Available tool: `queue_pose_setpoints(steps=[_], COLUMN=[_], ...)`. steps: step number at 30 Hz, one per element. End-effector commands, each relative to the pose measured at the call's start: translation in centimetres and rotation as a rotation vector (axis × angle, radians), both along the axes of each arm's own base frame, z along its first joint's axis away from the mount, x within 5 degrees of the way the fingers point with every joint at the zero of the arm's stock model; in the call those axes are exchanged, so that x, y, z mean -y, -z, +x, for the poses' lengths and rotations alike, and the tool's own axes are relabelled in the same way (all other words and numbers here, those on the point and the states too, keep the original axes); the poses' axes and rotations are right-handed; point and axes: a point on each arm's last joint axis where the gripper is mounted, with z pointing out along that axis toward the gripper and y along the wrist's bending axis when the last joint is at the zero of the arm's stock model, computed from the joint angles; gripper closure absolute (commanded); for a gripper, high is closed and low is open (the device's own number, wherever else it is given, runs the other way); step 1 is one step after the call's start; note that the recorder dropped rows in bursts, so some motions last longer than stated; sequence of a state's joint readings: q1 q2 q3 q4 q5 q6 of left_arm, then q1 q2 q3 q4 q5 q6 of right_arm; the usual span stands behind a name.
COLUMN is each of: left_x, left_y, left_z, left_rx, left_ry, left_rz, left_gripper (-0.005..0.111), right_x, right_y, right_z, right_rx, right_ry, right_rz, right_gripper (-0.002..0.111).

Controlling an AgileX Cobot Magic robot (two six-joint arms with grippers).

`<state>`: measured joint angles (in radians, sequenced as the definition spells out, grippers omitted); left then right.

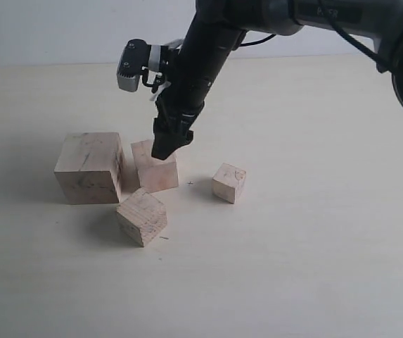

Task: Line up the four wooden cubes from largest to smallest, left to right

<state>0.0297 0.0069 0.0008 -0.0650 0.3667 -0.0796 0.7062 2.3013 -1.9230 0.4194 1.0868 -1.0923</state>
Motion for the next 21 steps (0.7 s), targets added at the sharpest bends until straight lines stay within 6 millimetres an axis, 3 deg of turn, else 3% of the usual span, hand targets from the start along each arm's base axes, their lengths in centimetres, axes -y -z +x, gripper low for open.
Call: queue_pose_setpoints(steps=[1,4,11,21], left_x=[0.0,0.0,0.1,0.1], left_y=[-0.1,-0.1,-0.1,-0.1], left_z=[0.0,0.0,0.0,0.0], left_rx=[0.015,0.015,0.015,0.015], left_ry=[0.006,0.009,0.010,0.010], left_rz=[-0.002,-0.002,-0.002,-0.002], left_gripper=[0.107,0.107,0.107,0.107], right_x=[1.0,1.4,1.6,1.5], right_y=[-2.2,-2.5,-0.5,3.3], right_z=[0.1,0.1,0.3,0.6], right_rx=[0.026,0.015,0.005,-0.030], right_ry=[0.069,0.114,0.102,0.103], right_rz=[-0.055,-0.090,-0.157,-0.206], right_gripper=[0.037,0.040,0.077,0.079])
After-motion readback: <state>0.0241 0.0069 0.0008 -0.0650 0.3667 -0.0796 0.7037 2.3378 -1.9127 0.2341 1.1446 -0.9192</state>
